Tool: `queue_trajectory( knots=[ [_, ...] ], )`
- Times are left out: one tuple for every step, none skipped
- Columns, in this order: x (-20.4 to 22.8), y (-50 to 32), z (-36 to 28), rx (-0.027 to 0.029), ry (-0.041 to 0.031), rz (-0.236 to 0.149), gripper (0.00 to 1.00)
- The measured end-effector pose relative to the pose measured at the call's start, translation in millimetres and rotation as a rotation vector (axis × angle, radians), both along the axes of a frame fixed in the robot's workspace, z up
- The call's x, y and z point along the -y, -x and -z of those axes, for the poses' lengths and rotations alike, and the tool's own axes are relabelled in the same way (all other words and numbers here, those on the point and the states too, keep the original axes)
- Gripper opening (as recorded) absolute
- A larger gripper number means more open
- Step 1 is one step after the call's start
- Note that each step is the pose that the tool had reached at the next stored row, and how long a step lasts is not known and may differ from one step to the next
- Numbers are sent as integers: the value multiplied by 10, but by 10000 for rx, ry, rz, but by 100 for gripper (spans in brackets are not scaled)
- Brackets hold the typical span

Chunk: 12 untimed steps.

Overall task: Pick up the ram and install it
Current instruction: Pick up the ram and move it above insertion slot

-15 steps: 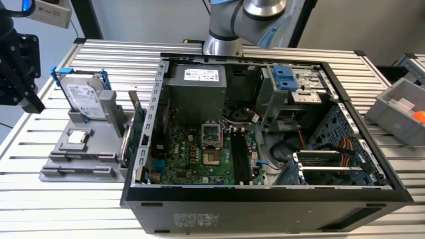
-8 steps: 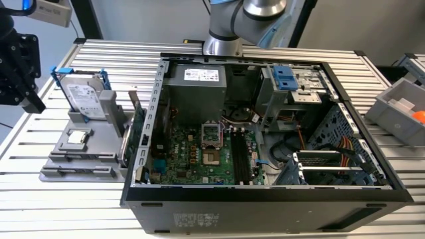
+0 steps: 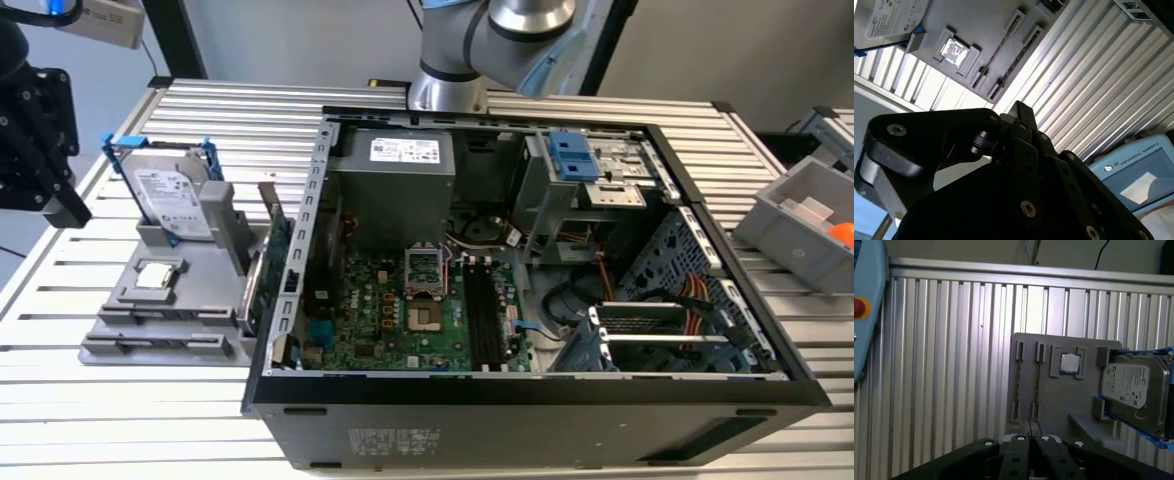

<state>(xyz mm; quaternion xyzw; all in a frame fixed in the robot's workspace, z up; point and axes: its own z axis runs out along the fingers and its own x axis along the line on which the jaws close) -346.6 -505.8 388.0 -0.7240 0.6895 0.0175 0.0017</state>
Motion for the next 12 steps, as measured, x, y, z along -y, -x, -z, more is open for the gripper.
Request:
queue_trajectory(
  knots=[
    [0,0,-1,-2,1,-22,0],
    [0,0,0,0,1,-32,0],
    [0,0,0,-1,1,-41,0],
    [0,0,0,0,0,-50,0],
    [0,0,0,-1,0,-60,0],
    [0,0,0,0,0,-69,0],
    [0,0,0,0,0,-78,0],
    [0,0,0,-1,1,-88,0],
    [0,0,0,0,0,-97,100],
    [0,0,0,-1,1,-106,100],
    [0,0,0,-1,1,-115,100],
    [0,0,0,-1,0,-125,100]
  ],
)
